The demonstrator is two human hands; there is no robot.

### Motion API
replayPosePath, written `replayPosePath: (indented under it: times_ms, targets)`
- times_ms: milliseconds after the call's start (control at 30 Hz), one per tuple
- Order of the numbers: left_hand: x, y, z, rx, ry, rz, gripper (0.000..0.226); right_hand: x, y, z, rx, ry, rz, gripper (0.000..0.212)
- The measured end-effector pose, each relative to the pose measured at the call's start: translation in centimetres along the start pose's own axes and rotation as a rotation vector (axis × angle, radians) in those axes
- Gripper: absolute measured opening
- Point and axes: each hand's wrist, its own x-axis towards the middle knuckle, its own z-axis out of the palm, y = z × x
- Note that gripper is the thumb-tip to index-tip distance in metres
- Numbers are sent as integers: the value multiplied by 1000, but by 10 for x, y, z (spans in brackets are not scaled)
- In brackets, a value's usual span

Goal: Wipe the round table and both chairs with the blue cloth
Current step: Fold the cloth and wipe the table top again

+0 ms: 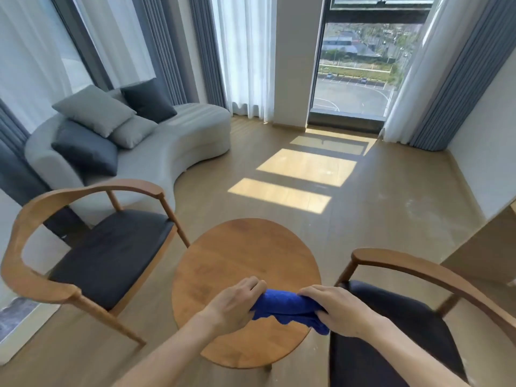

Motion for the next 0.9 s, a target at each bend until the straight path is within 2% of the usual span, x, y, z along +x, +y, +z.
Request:
replayPosePath:
  times_ms: [100,267,367,467,567,633,667,700,767,800,900]
  targets:
    - [-19,-20,29,-6,-30,-123,34,24,2,43,34,-32,-14,42]
    - [-21,-62,51,38,29,-186,62,79,12,89,20,-8,-14,48]
    - [-6,-109,78,104,120,-221,68,128,25,117,-56,101,-34,49]
    - [22,-165,113,187,271,-230,66,182,40,149,-95,279,-30,54]
    - [47,-221,151,241,344,-198,46,230,54,193,-231,414,16,48]
    - [51,-258,187,339,289,-148,35,251,66,234,-312,390,77,50]
    - [45,-272,205,363,207,-124,36,255,70,256,-331,321,89,46]
    - [37,-282,219,351,106,-110,46,255,71,276,-348,228,88,44]
    - [15,-292,242,256,-80,-102,72,250,69,307,-337,54,118,54]
    - [8,-293,247,207,-141,-107,76,248,68,314,-325,21,142,56]
    - [11,-297,243,116,-96,-66,63,258,73,306,-336,85,79,41]
